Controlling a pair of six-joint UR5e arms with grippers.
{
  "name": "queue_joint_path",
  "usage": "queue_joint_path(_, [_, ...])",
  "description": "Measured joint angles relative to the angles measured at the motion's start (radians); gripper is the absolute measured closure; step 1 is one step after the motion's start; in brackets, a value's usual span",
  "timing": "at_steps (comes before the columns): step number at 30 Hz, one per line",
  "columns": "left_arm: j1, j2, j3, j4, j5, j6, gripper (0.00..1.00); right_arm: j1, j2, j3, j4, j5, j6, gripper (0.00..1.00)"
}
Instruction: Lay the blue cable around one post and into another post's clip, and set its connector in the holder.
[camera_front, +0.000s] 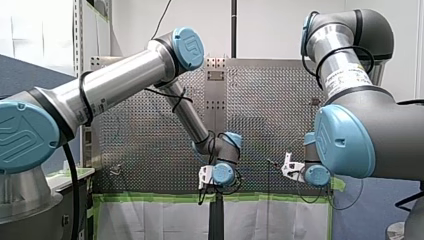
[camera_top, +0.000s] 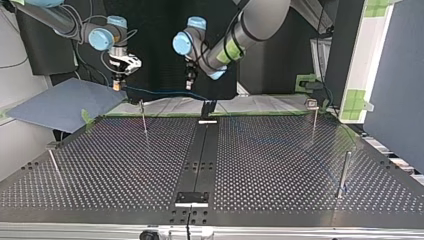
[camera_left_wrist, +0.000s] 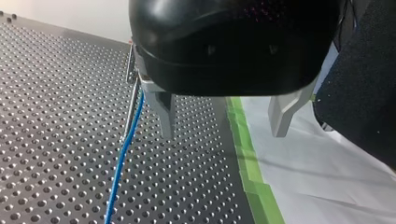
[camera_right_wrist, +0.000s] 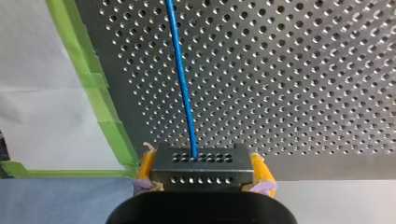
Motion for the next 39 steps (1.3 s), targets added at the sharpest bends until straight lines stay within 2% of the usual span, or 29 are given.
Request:
queue_joint_path(7, [-0.020, 0.019, 0.000, -0.002, -0.006, 0.002, 0.02, -0.005, 0.000, -0.001, -0.011, 0.000, -0.003, 1.00])
queue_joint_path(20, [-0.040, 0.112, -0.002, 0.016, -0.005, 0.035, 0.02, -0.001, 0.000, 0.000, -0.006, 0.000, -0.004, 1.00])
queue_joint_path(27, [-0.037, 0.106, -0.015, 0.055, 0.008, 0.054, 0.02, 0.000, 0.000, 0.000, 0.000, 0.000, -0.004, 1.00])
queue_joint_path(39, [-0.032, 0.097, -0.106, 0.132, 0.028, 0.046, 0.02, 0.000, 0.000, 0.000, -0.001, 0.000, -0.003, 1.00])
